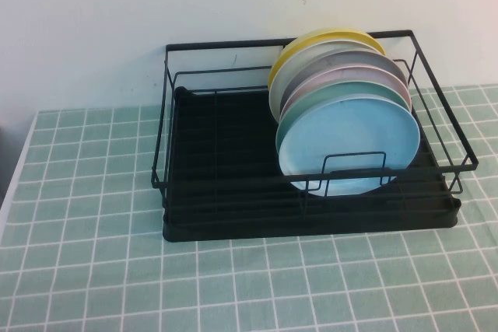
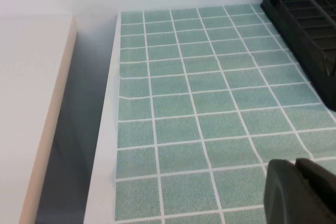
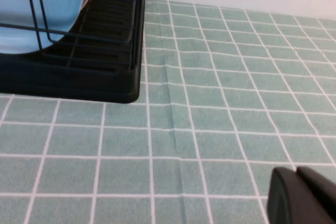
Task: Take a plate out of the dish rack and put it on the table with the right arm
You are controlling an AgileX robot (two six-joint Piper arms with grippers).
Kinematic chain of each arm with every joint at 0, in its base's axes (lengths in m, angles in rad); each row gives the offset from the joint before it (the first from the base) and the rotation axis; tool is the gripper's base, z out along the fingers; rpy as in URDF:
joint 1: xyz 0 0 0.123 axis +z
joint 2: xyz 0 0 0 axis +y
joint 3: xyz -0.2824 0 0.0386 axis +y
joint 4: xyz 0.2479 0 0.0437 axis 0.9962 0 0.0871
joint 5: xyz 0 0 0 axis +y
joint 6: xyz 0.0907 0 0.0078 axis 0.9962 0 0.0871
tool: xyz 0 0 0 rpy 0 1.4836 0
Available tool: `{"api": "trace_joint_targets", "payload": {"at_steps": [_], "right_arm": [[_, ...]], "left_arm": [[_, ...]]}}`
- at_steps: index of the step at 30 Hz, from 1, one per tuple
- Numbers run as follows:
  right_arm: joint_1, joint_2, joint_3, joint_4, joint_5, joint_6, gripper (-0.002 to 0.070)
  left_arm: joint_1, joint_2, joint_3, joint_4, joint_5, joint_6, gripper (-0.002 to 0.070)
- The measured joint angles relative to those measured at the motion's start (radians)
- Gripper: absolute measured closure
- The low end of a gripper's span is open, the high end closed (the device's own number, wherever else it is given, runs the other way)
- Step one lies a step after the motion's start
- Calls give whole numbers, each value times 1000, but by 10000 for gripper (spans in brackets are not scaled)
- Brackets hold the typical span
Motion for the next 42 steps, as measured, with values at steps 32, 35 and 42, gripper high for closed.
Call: {"api": "trace_joint_targets", "payload": {"at_steps": [32,35,42], "right_arm": [[0,0,0,0,-6,-2,678],[0,0,0,0,-6,-2,678],[0,0,11,0,-113,-2,678]], "left_arm": [[0,0,0,0,0,2,678],[0,0,0,0,0,2,678],[0,0,0,0,0,0,678]]}}
